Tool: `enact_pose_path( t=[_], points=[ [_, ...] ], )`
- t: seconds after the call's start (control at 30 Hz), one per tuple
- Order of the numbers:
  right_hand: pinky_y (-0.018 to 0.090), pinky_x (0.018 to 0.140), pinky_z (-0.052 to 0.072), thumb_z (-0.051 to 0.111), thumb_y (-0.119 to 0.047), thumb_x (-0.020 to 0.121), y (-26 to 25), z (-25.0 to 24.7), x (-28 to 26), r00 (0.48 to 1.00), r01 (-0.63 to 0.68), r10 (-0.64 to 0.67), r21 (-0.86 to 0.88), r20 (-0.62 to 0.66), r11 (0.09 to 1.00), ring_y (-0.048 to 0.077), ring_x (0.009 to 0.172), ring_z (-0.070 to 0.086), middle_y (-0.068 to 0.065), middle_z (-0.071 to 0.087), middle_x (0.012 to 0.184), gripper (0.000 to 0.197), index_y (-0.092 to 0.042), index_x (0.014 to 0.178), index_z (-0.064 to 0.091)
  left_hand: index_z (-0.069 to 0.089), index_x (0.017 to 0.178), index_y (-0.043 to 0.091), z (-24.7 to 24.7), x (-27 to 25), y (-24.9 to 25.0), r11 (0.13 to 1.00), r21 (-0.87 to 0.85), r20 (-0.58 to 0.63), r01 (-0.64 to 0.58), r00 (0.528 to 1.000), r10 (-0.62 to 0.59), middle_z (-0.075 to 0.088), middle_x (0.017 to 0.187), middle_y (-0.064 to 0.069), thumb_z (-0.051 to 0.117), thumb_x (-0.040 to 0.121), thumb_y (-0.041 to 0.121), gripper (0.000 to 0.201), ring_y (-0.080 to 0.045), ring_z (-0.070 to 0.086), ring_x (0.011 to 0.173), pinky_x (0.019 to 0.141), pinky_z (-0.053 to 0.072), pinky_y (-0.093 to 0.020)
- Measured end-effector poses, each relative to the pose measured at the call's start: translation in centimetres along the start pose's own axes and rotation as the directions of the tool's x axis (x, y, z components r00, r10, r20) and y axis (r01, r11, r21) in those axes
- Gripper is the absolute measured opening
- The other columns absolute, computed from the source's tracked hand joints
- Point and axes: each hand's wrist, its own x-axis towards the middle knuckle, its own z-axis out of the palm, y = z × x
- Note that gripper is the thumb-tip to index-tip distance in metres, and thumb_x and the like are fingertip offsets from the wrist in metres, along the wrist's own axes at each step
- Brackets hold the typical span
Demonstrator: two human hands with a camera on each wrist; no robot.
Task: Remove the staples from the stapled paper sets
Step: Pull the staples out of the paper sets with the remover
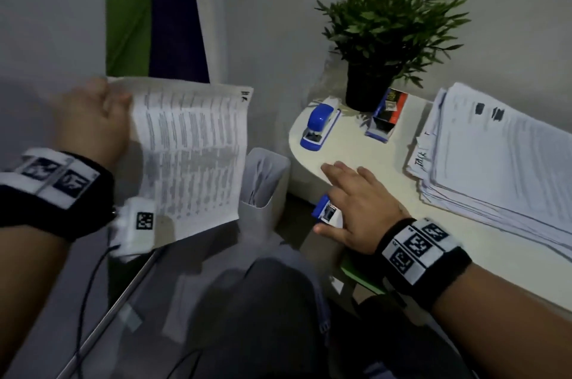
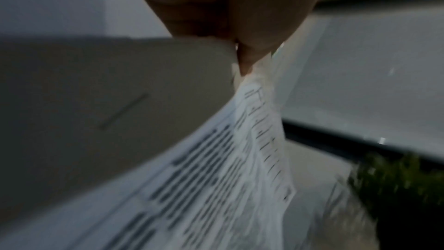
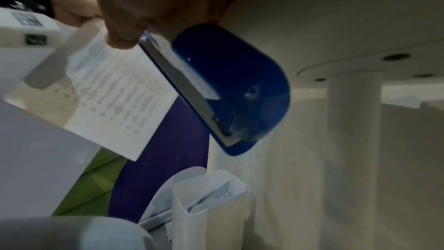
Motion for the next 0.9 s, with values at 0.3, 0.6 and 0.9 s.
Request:
enact_pose_path(
  t=[0.3,0.6,0.9],
  points=[
    [0.051,0.1,0.043,0.035,-0.069,0.078,0.0,1.5,0.3,0.995,-0.039,0.033,-0.059,-0.099,0.998,0.029,0.123,0.054,0.011,0.055,0.134,0.068,-0.014,0.091,0.071,0.049,0.112,-0.002,9.8,-0.4,3.5,0.948,-0.14,0.026,0.286,0.958,-0.285,0.057,0.11,-0.024,0.037,0.099,0.02,0.028,-0.035,0.056,0.1,0.083,0.042,-0.038],
    [0.048,0.102,0.027,0.041,-0.069,0.08,0.2,2.1,0.3,0.989,-0.019,0.014,-0.027,-0.15,0.999,0.03,0.13,0.047,0.011,0.049,0.14,0.061,-0.016,0.088,0.068,0.021,0.145,0.012,20.2,0.5,2.9,0.742,-0.19,0.312,0.643,0.756,-0.575,0.04,0.144,-0.012,0.027,0.101,0.036,0.05,-0.031,0.042,0.128,0.108,0.024,-0.04],
    [0.052,0.103,0.028,0.033,-0.071,0.085,0.2,2.3,0.2,0.982,-0.001,-0.002,-0.019,-0.188,1.0,0.03,0.133,0.041,0.011,0.045,0.143,0.067,-0.014,0.091,0.068,0.042,0.134,0.002,24.6,-3.9,-2.1,0.838,0.068,0.575,0.542,0.665,-0.477,0.049,0.132,-0.023,0.043,0.097,0.018,0.04,-0.038,0.049,0.118,0.097,0.04,-0.039]
  ],
)
